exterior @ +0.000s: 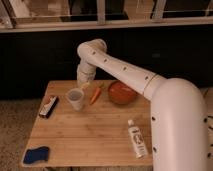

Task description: Place the pepper in the ceramic cup

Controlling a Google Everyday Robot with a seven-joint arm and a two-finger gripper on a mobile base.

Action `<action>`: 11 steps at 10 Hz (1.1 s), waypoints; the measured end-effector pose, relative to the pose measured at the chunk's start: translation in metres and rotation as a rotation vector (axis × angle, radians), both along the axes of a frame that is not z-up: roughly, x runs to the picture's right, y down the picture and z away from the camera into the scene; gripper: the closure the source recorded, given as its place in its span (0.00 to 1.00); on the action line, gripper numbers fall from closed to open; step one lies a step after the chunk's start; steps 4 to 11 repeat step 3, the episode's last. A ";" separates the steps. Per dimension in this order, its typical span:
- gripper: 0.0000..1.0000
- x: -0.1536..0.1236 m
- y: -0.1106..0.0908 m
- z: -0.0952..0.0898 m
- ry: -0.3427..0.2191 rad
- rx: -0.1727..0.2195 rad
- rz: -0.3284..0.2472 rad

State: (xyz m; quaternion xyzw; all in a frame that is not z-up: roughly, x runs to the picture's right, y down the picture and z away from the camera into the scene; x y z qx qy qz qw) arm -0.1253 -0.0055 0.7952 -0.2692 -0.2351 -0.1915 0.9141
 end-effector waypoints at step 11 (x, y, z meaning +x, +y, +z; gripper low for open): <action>0.28 -0.003 -0.001 0.000 -0.012 0.003 -0.017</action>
